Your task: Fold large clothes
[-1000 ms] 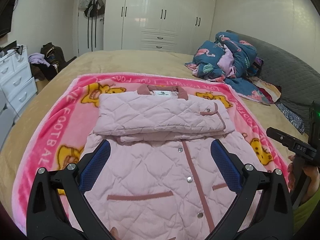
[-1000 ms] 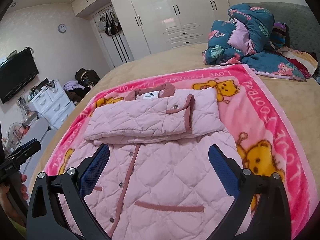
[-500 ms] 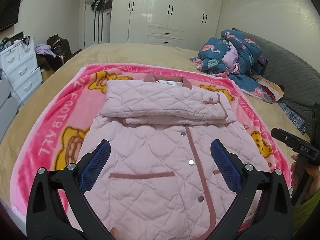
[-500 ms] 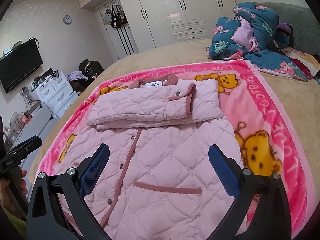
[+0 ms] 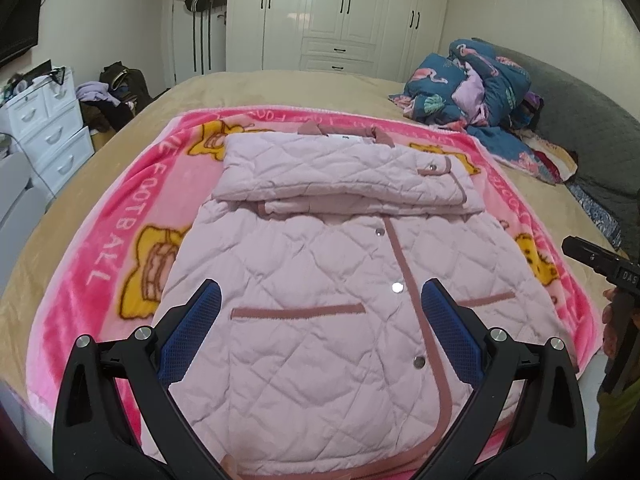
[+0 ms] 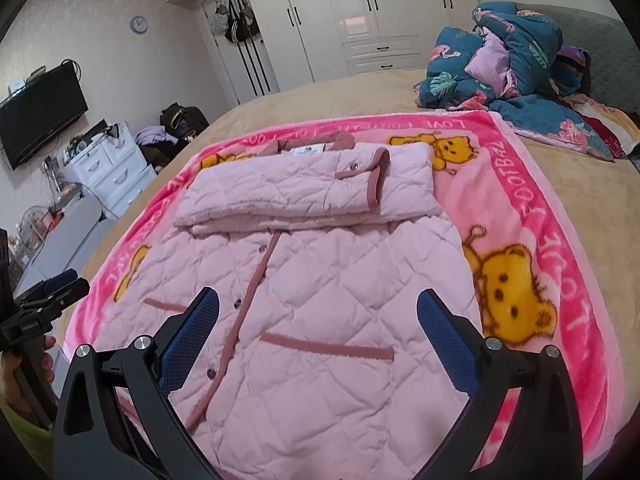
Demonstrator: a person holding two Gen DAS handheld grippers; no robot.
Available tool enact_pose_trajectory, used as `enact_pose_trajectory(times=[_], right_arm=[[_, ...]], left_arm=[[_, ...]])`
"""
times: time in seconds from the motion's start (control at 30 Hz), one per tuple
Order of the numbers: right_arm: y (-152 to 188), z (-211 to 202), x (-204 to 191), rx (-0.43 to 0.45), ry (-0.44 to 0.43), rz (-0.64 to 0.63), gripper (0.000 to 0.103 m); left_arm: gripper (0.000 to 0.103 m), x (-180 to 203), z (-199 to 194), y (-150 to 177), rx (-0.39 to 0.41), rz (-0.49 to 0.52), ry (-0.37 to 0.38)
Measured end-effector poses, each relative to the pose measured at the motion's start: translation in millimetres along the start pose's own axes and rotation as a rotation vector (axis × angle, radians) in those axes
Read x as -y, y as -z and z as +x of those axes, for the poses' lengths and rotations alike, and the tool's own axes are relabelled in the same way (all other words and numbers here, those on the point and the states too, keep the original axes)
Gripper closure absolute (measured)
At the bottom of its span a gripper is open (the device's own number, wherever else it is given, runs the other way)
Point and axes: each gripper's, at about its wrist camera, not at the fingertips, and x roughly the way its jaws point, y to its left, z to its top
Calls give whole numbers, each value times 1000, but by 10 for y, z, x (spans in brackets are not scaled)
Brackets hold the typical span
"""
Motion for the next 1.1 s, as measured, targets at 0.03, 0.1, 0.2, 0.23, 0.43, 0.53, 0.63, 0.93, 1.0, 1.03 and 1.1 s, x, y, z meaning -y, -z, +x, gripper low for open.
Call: enact_pose_trajectory(times=[0.03, 0.1, 0.2, 0.23, 0.43, 0.53, 0.63, 0.93, 1.0, 1.03, 1.1], right_arm=[[20, 0, -2, -5, 1, -3, 4], [78, 4, -4, -20, 3, -12, 4], [147, 18, 21, -39, 3, -10, 4], [168, 23, 28, -45, 2, -9, 4], [284, 32, 81, -75, 9, -5, 4], [342, 42, 122, -88, 15, -2, 4], [399, 54, 167, -100, 17, 5, 4], [588, 94, 293, -152, 42, 9, 4], [630, 97, 331, -162, 45, 15, 4], [646, 98, 349, -166, 44, 17, 4], [674, 96, 384, -174, 49, 20, 4]], left_arm=[[9, 3, 2, 34, -6, 4, -4], [9, 6, 11, 83, -15, 11, -10], [9, 8, 29, 153, -27, 17, -16], [9, 9, 33, 182, -31, 18, -19], [9, -24, 54, 324, -51, 14, -32], [9, -67, 73, 386, -67, 4, -37], [9, -97, 83, 445, -78, -2, -43], [9, -411, 162, 648, -130, -60, -103], [9, -505, 162, 681, -135, -86, -111], [9, -561, 157, 697, -136, -102, -110], [9, -664, 143, 731, -137, -128, -121]])
